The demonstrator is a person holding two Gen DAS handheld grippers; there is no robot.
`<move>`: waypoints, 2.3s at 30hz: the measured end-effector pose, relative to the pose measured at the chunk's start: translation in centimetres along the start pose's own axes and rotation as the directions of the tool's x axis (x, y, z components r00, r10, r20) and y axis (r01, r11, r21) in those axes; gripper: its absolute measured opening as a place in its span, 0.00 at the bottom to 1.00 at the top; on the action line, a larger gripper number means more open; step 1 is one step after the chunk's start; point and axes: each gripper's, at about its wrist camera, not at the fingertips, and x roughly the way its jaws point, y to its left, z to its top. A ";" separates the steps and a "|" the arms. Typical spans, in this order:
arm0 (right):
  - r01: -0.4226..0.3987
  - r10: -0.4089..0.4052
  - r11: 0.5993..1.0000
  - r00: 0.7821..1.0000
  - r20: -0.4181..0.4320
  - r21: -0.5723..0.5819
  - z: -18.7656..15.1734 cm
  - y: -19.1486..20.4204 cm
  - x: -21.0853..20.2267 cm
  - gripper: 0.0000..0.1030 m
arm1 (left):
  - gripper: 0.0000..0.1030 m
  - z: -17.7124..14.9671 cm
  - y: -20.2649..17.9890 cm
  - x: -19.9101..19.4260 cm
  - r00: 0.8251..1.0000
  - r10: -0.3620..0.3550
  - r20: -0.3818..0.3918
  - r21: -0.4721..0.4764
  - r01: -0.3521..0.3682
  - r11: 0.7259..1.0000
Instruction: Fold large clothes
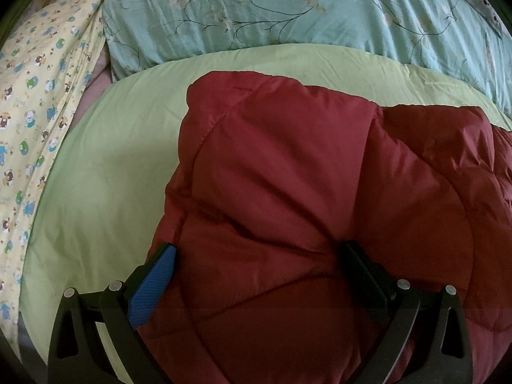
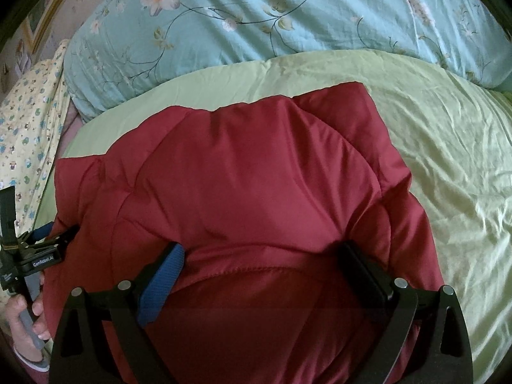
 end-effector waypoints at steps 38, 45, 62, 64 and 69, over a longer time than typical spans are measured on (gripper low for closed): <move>0.120 -0.120 0.993 0.993 0.004 -0.010 -2.9 1.2 -2.2 1.00 | 1.00 -3.4 -1.3 -4.7 0.994 -0.108 0.000 0.035 0.108 0.994; 0.049 -0.051 0.999 0.995 0.088 0.024 -5.1 2.3 -7.0 0.98 | 0.99 -6.6 0.4 -10.1 0.978 -0.202 0.041 0.008 0.202 0.979; 0.120 -0.120 0.993 0.993 0.001 -0.005 -8.9 1.9 -4.9 1.00 | 1.00 -8.8 -1.1 -7.5 0.983 -0.183 0.006 0.102 0.182 0.978; 0.124 -0.123 0.992 0.992 0.020 -0.008 -9.2 2.2 -5.1 1.00 | 1.00 -9.4 -1.1 -7.9 0.982 -0.186 0.013 0.098 0.184 0.978; 0.123 -0.123 0.992 0.990 0.064 0.009 -9.6 2.5 -7.0 1.00 | 1.00 -10.1 -0.6 -9.8 0.982 -0.188 0.024 0.087 0.186 0.979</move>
